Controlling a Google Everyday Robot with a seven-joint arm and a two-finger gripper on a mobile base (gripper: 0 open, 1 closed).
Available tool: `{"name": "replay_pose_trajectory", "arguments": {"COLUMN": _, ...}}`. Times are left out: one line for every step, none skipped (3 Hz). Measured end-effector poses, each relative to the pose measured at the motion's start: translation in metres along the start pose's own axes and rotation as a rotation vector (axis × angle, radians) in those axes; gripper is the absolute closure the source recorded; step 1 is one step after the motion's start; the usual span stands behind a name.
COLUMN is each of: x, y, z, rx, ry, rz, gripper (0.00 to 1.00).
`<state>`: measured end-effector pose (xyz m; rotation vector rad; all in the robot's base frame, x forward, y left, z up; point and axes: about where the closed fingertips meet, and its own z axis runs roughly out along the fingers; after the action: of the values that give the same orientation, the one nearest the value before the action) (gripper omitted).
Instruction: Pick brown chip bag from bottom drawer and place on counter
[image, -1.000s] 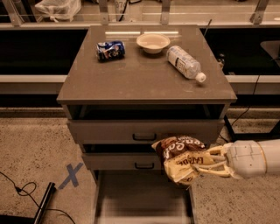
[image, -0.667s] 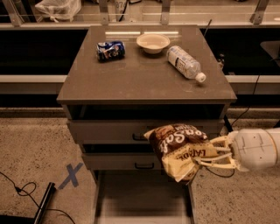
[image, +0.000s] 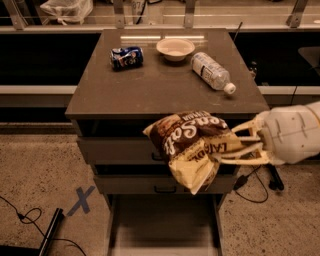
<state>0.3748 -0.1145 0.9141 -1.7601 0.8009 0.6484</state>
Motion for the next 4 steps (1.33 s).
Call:
{"name": "replay_pose_trajectory", "arguments": {"x": -0.039, "y": -0.040, "z": -0.003, "rx": -0.031, "ry": -0.008, "rz": -0.051, "gripper": 1.00}}
{"name": "replay_pose_trajectory", "arguments": {"x": -0.045, "y": -0.083, "z": -0.005, "rx": -0.027, "ry": -0.004, "rz": -0.069, "gripper": 1.00}}
{"name": "replay_pose_trajectory", "arguments": {"x": -0.027, "y": -0.122, "z": 0.003, "rx": -0.002, "ry": 0.004, "rz": -0.053, "gripper": 1.00}}
{"name": "replay_pose_trajectory", "arguments": {"x": 0.005, "y": -0.153, "z": 0.015, "rx": 0.033, "ry": 0.006, "rz": -0.028, "gripper": 1.00}}
